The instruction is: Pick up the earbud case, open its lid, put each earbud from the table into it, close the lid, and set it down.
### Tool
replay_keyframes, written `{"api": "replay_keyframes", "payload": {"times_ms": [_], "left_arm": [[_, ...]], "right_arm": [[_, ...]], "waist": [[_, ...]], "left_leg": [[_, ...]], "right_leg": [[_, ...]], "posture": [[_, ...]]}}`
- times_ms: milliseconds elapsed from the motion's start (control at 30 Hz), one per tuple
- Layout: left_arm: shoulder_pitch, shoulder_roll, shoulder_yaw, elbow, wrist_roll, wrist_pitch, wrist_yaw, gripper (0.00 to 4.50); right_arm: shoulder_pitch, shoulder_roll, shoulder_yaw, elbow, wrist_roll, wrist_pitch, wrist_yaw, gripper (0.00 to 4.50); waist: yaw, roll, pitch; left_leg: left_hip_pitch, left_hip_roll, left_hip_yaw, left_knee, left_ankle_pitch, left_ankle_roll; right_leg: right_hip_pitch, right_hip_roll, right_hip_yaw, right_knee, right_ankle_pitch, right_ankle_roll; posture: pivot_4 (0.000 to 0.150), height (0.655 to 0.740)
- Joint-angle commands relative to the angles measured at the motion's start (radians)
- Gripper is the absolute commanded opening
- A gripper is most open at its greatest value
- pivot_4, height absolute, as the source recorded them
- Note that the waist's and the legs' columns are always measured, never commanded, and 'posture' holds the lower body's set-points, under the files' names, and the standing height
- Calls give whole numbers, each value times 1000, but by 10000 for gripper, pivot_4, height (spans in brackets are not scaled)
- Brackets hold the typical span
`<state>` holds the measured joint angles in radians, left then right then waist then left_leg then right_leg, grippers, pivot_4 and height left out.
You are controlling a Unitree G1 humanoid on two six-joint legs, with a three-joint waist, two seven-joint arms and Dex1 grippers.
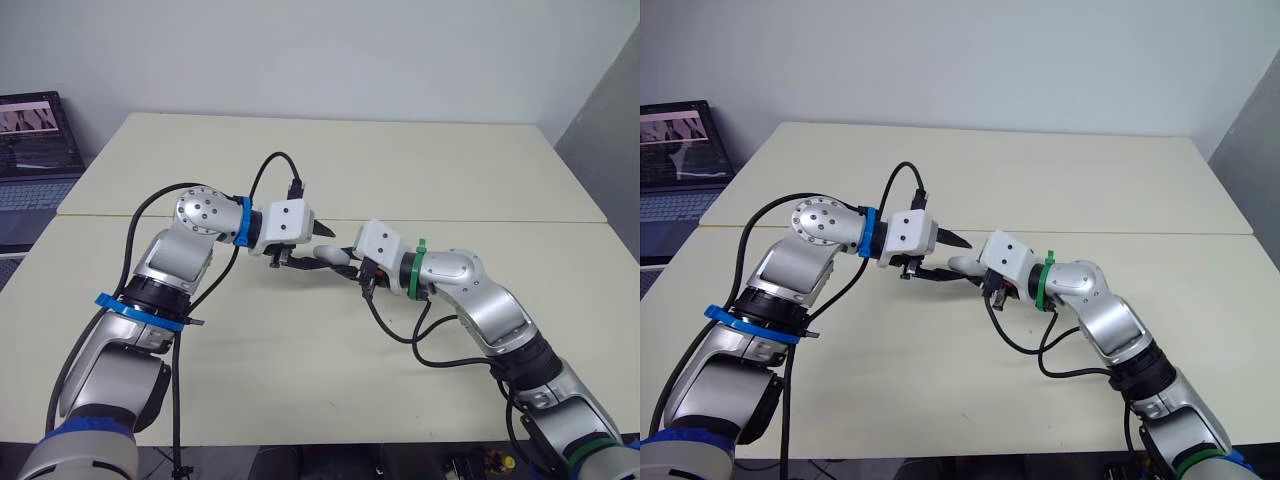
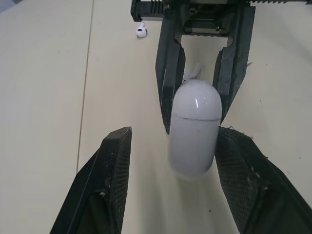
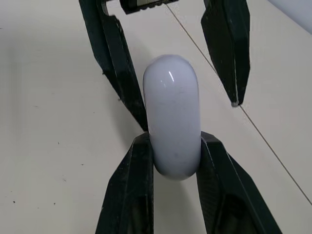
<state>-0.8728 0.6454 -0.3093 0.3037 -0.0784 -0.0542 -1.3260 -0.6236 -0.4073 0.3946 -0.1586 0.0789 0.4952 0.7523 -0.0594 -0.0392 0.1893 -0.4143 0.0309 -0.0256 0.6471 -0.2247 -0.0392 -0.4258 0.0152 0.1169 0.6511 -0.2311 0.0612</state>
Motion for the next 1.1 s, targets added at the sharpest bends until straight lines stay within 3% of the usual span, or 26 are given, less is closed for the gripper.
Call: {"api": "replay_keyframes", "payload": {"times_ms": [33,133,200,367,633,867,1000,1100], "left_arm": [[-38,-7,15,12,16,-40,-2,26254],[-41,-10,15,26,23,-55,-5,26254],[-40,-10,16,27,23,-62,-10,22839],[-46,-19,27,35,17,-57,-15,8043],[-41,-32,43,27,0,-48,-8,7479],[7,-24,95,4,-58,83,10,7479],[54,-47,157,-63,-147,286,59,7479],[97,-57,191,-129,-216,422,80,7479]], "right_arm": [[-30,9,-2,-52,-11,-23,11,7752],[-33,13,-4,-52,-20,-25,16,7752],[-35,14,-5,-52,-23,-27,19,7752],[-44,17,-9,-41,-29,-34,24,7752],[-37,16,-19,-30,-40,-33,38,7752],[9,-65,-133,-60,1,-21,57,31567],[50,-21,-286,-129,147,65,7,44846],[65,32,-356,-168,233,139,-32,44846]], "waist": [[0,0,0],[0,0,0],[0,0,0],[0,0,0],[0,0,0],[0,0,0],[1,0,0],[-6,0,0]], "left_leg": [[0,0,0,0,0,0],[0,0,0,0,0,0],[0,0,0,0,0,0],[0,0,0,0,0,0],[0,0,0,1,0,0],[1,0,0,3,0,0],[1,0,-1,5,0,0],[1,0,-1,6,0,0]], "right_leg": [[0,0,0,0,0,0],[0,0,0,0,0,0],[0,0,0,0,0,0],[0,0,0,1,0,0],[0,0,0,2,0,0],[0,0,0,7,-2,2],[0,0,0,8,-2,2],[0,0,0,12,-2,2]], "posture": [[1500,7400],[1500,7400],[1500,7400],[1500,7400],[1500,7400],[1500,7400],[1500,7400],[1500,7400]]}}
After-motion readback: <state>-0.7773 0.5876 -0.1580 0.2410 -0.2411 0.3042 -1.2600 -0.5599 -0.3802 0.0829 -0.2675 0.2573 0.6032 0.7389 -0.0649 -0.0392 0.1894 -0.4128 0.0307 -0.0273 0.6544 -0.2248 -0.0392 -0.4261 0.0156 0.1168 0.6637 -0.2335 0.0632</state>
